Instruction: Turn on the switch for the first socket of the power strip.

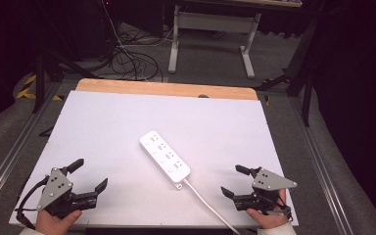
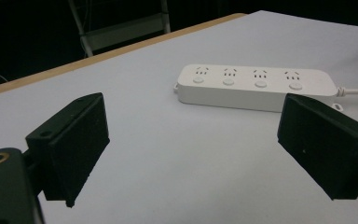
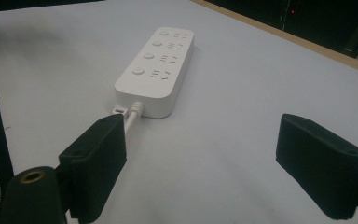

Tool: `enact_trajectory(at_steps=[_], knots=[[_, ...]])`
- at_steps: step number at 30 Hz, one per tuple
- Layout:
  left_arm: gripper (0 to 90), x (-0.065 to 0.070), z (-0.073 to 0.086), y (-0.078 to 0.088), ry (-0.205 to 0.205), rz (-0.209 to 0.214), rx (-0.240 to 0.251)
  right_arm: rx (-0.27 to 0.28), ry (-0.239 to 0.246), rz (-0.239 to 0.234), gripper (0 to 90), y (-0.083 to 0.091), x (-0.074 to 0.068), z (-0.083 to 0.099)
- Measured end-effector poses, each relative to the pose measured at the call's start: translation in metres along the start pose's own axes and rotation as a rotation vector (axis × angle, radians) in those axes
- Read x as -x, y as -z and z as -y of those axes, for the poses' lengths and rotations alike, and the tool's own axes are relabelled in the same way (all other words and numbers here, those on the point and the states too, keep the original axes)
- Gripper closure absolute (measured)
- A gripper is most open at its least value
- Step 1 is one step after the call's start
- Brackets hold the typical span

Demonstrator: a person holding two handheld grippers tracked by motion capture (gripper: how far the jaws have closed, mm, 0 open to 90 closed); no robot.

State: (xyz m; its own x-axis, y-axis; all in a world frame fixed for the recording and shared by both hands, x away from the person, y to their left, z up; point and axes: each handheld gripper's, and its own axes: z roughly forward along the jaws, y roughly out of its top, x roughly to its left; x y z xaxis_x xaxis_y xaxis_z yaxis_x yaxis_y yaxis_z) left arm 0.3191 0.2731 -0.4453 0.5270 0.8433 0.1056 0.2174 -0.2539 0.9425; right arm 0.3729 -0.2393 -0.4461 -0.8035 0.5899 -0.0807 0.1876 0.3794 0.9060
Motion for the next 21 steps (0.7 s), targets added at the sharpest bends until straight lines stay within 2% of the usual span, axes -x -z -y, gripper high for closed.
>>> enact_trajectory(at_steps=[9, 21], knots=[[9.5, 0.001, 0.0001, 0.0001, -0.031, -0.03, -0.001, -0.003, 0.016, 0.004, 16.8, 0.0, -0.0011, -0.0008], [9.5, 0.001, -0.0001, 0.001, -0.02, -0.03, 0.003, 0.0, 0.015, 0.004, 18.7, -0.0007, -0.0021, -0.0022]])
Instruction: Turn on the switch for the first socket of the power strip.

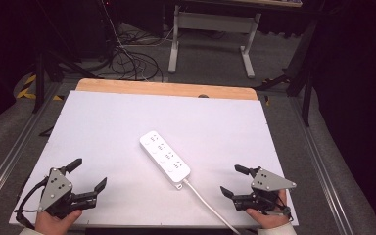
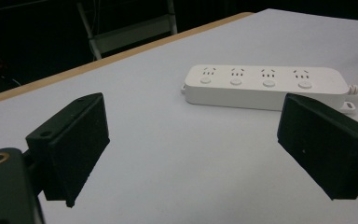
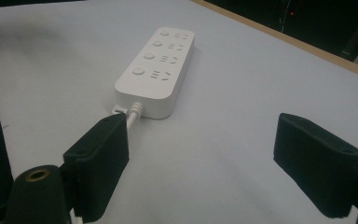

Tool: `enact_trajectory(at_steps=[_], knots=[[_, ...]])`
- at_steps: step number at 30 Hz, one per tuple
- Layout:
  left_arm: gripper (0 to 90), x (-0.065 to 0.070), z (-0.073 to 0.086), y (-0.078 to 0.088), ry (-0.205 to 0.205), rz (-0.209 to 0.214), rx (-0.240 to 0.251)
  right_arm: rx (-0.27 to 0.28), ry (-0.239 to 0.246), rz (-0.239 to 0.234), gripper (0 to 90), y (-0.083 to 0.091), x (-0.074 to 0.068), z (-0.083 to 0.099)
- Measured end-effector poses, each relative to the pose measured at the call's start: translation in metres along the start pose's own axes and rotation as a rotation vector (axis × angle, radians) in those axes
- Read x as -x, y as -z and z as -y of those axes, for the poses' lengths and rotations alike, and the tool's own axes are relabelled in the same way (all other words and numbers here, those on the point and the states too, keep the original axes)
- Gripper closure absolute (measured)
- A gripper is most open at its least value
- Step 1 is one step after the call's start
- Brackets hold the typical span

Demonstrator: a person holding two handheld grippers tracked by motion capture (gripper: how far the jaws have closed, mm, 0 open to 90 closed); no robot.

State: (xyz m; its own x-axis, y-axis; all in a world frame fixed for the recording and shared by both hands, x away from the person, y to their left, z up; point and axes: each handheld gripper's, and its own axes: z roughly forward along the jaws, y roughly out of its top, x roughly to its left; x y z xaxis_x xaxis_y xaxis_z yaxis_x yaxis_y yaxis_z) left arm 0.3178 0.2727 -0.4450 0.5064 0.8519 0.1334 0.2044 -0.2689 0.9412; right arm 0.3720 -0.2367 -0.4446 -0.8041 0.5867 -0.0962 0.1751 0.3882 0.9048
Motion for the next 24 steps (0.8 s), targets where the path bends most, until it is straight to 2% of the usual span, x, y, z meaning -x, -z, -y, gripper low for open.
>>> enact_trajectory(at_steps=[10, 14, 24], knots=[[9.6, 0.0, 0.0, 0.0, 0.002, -0.003, -0.001, 0.004, -0.005, -0.009, 19.1, 0.001, 0.0, -0.004], [9.6, 0.001, 0.0, 0.0, 0.001, -0.005, -0.002, 0.017, -0.011, -0.018, 19.6, 0.002, 0.002, -0.011], [9.7, 0.0, 0.0, -0.001, -0.003, -0.005, -0.006, 0.004, -0.016, -0.056, 23.5, -0.001, 0.005, -0.03]])
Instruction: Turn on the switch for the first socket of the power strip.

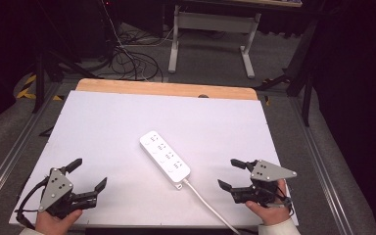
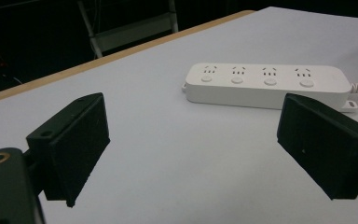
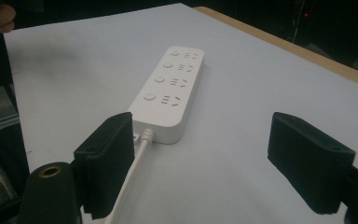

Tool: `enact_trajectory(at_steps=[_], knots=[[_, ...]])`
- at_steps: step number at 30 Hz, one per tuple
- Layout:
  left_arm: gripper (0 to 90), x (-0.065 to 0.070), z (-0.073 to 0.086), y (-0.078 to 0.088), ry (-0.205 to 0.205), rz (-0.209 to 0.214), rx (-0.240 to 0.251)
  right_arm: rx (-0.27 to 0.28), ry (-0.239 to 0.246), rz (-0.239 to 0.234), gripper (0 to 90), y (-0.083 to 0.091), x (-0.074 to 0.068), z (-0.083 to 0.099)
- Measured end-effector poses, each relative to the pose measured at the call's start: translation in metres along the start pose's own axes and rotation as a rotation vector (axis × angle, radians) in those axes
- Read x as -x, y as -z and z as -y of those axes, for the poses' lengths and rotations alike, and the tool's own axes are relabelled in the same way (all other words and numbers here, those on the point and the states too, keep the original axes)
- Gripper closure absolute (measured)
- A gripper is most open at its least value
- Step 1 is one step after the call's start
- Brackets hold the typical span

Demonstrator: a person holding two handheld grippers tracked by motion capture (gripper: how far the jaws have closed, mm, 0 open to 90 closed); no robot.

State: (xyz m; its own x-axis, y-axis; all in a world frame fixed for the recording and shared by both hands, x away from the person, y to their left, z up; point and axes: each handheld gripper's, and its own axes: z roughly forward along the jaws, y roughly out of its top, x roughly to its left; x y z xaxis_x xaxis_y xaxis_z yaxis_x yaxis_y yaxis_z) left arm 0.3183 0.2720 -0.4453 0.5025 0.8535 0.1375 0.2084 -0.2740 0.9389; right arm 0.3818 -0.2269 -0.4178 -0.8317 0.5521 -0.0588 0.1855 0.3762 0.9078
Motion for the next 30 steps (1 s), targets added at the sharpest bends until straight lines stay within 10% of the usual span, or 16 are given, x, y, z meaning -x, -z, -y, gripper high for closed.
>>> enact_trajectory(at_steps=[30], knots=[[9.7, 0.0, 0.001, -0.001, 0.0, 0.003, -0.009, -0.008, 0.049, -0.073, 24.2, -0.05, -0.007, -0.057]])
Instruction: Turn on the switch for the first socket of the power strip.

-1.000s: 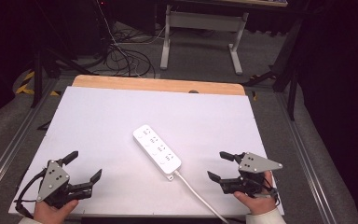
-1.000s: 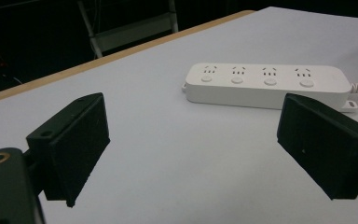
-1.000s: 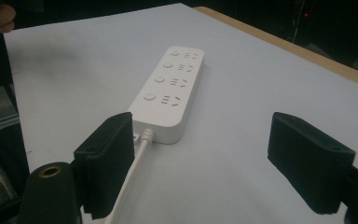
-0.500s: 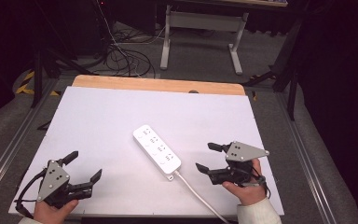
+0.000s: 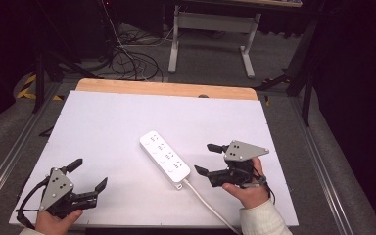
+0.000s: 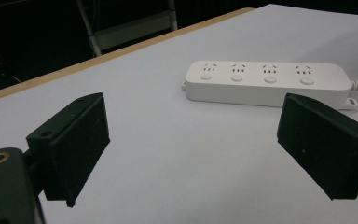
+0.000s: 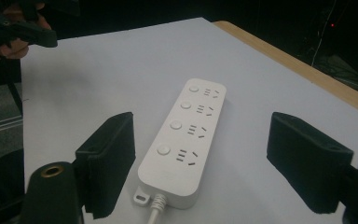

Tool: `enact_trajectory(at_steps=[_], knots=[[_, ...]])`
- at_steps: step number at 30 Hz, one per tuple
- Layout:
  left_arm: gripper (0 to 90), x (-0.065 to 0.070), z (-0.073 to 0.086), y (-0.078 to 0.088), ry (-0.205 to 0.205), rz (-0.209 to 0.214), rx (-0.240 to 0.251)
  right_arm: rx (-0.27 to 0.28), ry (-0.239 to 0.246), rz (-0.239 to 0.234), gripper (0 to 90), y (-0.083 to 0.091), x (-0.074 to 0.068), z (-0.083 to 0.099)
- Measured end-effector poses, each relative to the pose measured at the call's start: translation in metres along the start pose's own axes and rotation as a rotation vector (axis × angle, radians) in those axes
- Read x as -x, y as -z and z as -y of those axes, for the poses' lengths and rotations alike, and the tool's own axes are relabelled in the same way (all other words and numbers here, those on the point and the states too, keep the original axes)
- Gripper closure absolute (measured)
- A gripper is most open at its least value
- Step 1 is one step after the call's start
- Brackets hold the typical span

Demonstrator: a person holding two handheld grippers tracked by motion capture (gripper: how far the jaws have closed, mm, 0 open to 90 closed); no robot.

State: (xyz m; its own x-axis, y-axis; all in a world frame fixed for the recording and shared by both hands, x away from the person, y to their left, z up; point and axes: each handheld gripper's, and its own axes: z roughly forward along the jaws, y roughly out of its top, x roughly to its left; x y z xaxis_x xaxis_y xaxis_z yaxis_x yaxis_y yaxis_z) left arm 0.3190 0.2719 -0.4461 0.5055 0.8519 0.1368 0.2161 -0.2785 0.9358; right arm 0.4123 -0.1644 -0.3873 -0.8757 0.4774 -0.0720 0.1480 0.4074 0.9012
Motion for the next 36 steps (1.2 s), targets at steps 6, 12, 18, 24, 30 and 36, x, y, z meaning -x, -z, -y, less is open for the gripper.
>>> enact_trajectory(at_steps=[6, 12, 18, 24, 30, 36], knots=[[9.7, 0.0, 0.0, 0.0, -0.001, 0.001, 0.0, 0.007, 0.009, -0.015, 24.4, -0.008, -0.002, -0.008], [9.7, 0.0, 0.0, 0.0, -0.002, 0.001, 0.0, 0.003, 0.015, -0.034, 24.6, -0.02, -0.005, -0.015], [9.7, 0.0, 0.0, 0.0, -0.002, 0.001, 0.0, -0.006, 0.029, -0.053, 24.6, -0.033, -0.008, -0.021], [9.7, 0.0, 0.0, 0.0, -0.003, 0.002, -0.001, -0.025, 0.017, -0.033, 31.0, -0.034, -0.008, -0.02], [9.7, 0.0, 0.0, -0.001, -0.003, 0.0, -0.002, -0.019, -0.107, -0.098, 67.6, -0.032, -0.006, -0.019], [9.6, 0.0, 0.0, -0.001, -0.004, -0.002, 0.0, -0.03, -0.147, -0.114, 82.4, -0.043, -0.006, -0.021]])
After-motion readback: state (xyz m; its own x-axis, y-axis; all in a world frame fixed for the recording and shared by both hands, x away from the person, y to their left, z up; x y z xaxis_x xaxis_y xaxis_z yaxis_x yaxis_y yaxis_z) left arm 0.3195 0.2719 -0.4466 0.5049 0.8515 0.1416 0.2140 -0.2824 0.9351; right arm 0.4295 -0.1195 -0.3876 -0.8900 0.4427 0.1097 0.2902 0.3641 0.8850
